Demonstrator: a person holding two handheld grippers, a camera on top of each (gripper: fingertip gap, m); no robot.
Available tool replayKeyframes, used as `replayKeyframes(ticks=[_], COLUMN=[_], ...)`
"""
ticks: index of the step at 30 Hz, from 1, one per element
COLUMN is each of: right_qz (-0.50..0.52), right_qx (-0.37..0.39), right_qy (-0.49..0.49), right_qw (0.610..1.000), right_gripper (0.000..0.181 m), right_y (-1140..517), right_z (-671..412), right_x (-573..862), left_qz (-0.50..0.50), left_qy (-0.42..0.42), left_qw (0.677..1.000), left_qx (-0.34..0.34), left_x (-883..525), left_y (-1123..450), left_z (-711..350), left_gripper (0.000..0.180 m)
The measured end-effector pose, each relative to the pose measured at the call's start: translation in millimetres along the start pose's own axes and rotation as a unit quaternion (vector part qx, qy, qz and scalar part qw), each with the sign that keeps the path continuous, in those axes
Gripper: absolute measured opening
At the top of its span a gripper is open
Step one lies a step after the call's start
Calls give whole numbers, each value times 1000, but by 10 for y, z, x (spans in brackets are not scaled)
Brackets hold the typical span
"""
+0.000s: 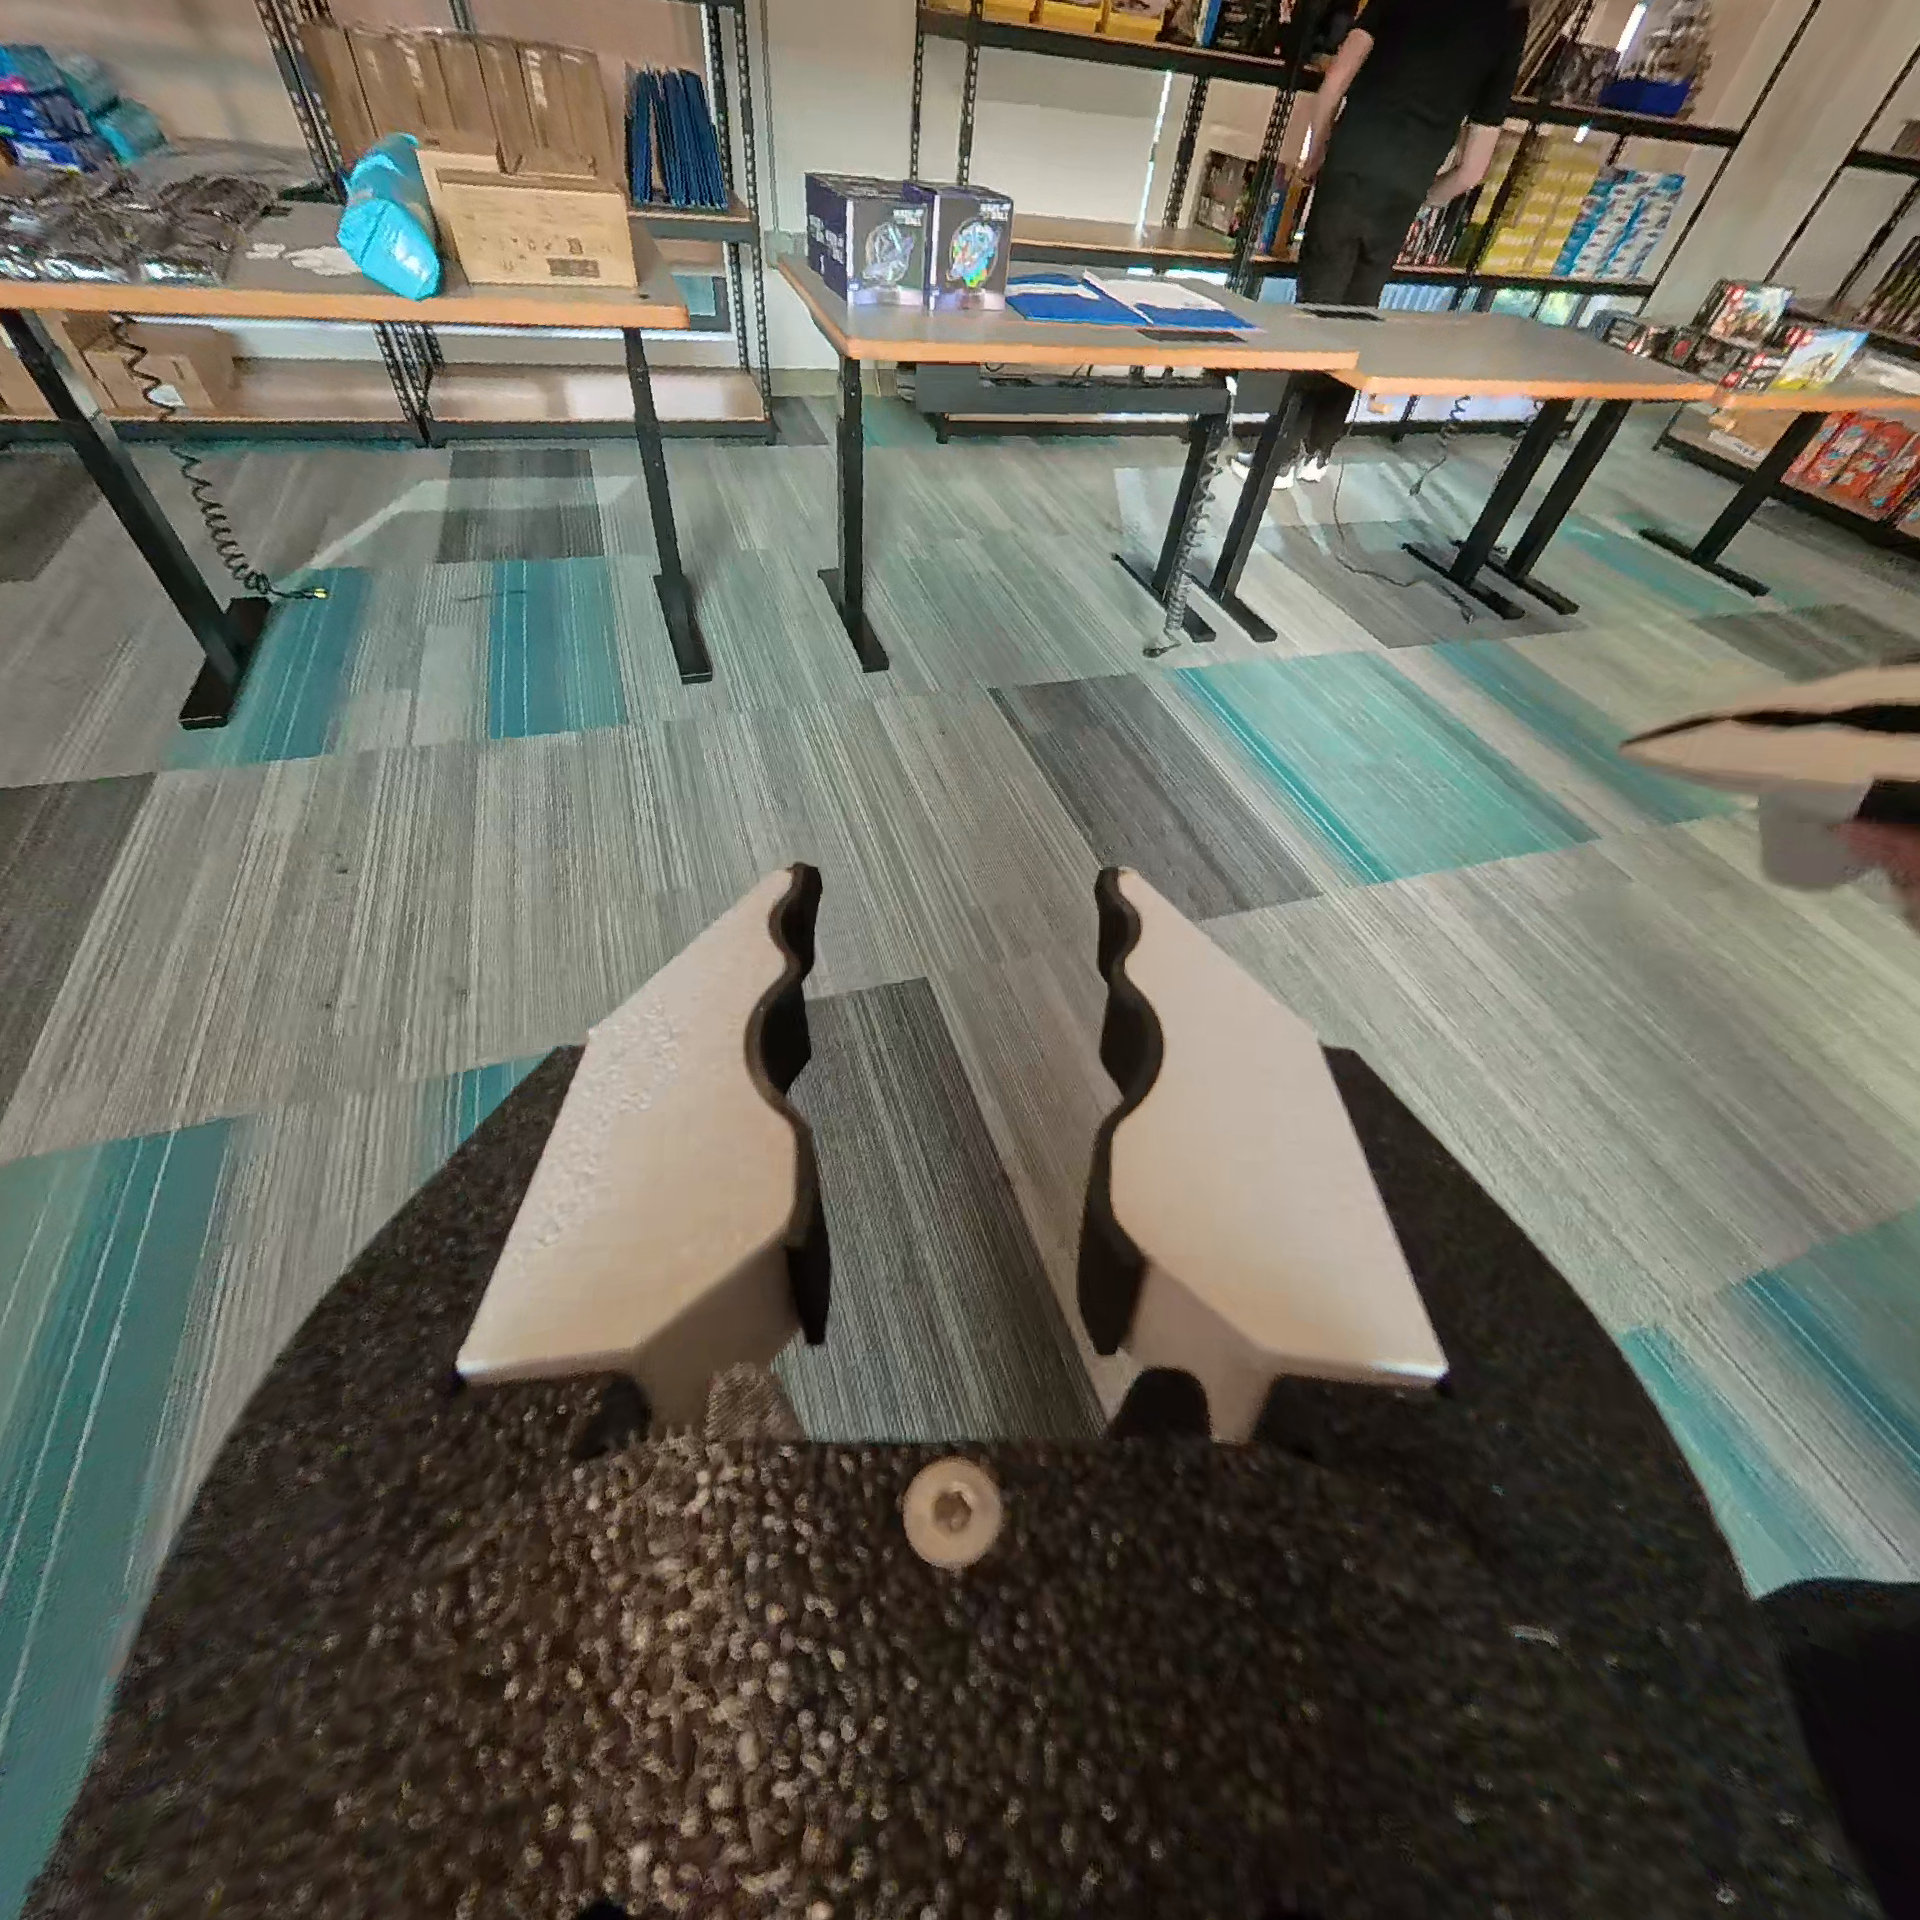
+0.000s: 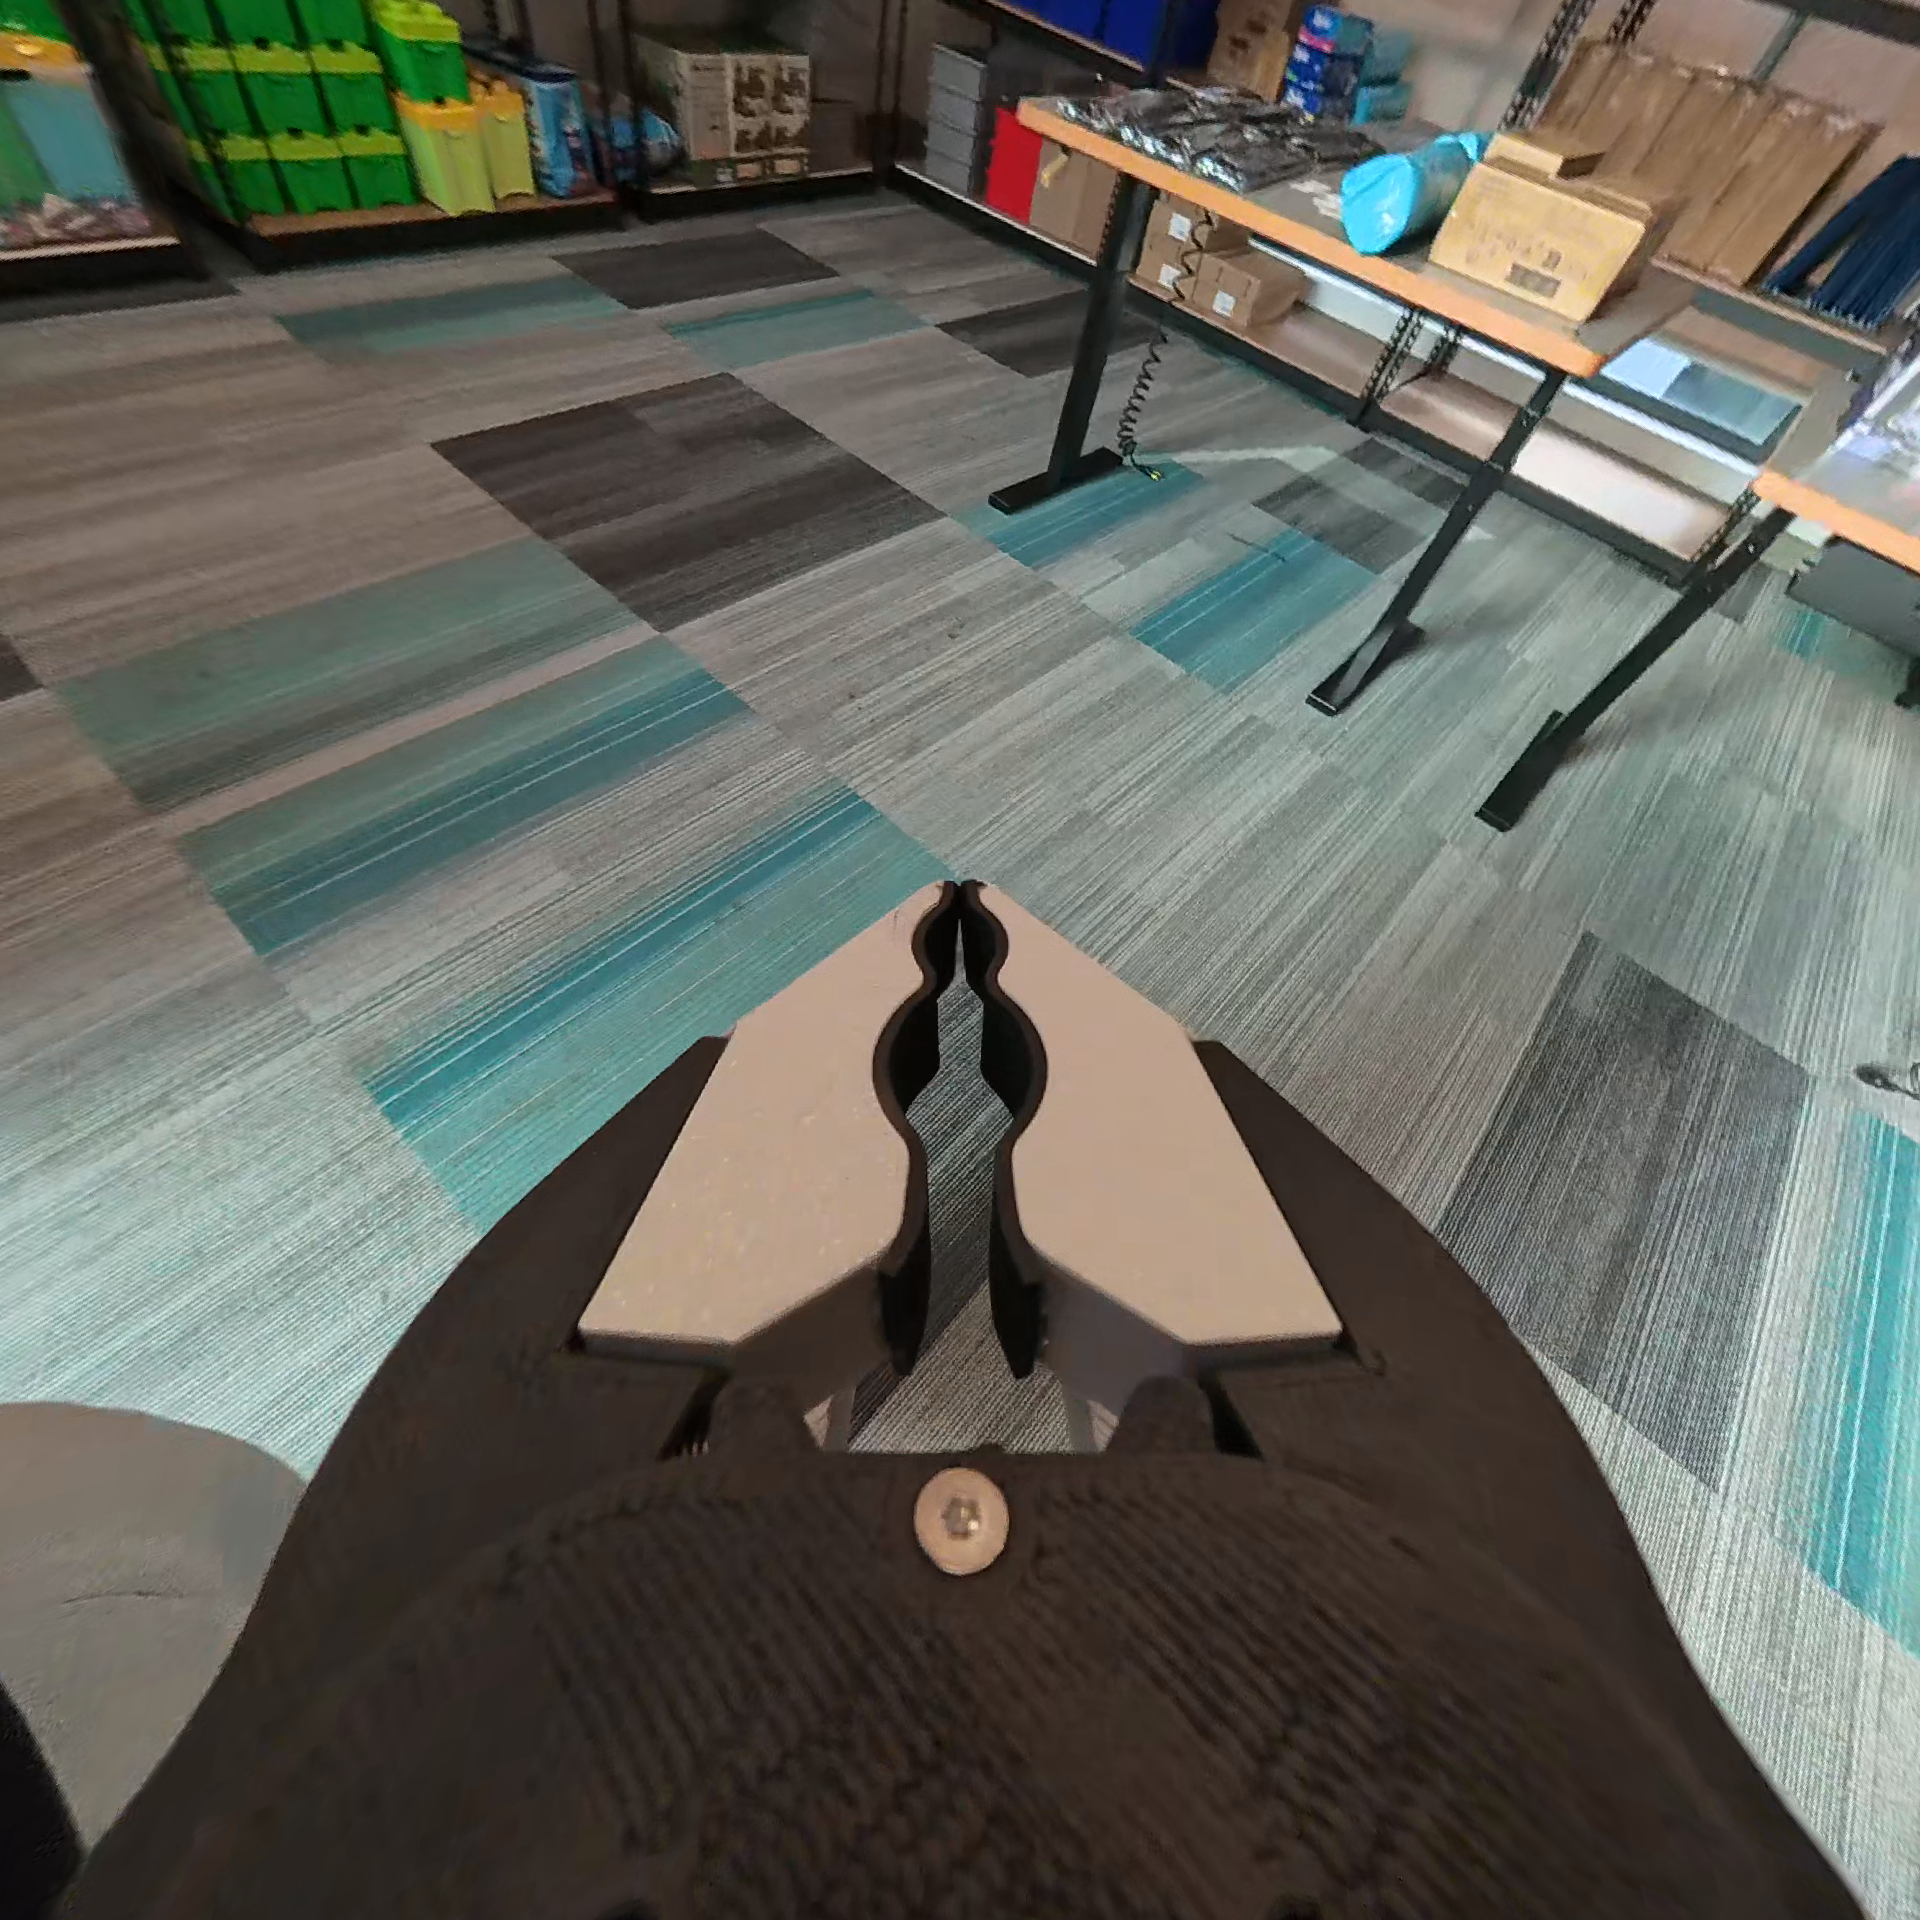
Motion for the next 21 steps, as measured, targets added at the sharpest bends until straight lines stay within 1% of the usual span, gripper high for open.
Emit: replayKeyframes(ticks=[2,4,7,9,10,12,15,17,19,21], right_qz=[5,7,-11,-19,-23,-26,-70,-98,-124,-133], right_qx=[-12,-13,-4,-10,-11,-10,-7,5,24,22], right_qy=[-14,-32,-57,-61,-53,-42,-51,-57,-34,-6], right_qw=[1000,999,998,998,998,999,996,994,991,991], right_gripper=[0,0,0,0,0,12,0,0,0,0], right_y=[-363,-755,-1414,-1943,-2229,-2845,-3867,-4526,-5150,-5705], right_z=[3,-3,-20,-51,-95,-218,-574,-971,-1436,-1816], right_x=[169,311,504,710,839,1121,1494,1710,1864,2004], left_qz=[18,36,35,32,33,21,-16,-45,-65,-79], left_qy=[10,0,-34,-63,-75,-83,-66,-56,-51,-57], left_qw=[1000,999,999,997,997,996,997,997,996,995], left_qx=[2,12,6,-6,-5,-4,-23,-31,-29,-30], left_x=[-247,-442,-820,-1115,-1268,-1635,-2298,-2711,-3100,-3443], left_y=[-379,-725,-1256,-1627,-1812,-2188,-2748,-3060,-3367,-3654], left_z=[-216,-374,-437,-434,-454,-516,-661,-825,-1041,-1230], left_gripper=[47,41,24,4,0,0,0,0,0,0])
Point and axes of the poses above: each gripper's, where its closed fingertips meet, y back along the fingers, z out of its underside, x = y × z across the jaws, the point moved 3 cm from there along y, back along the fingers, and after that the axes turned 2 degrees about -z, right-handed, at the moved point
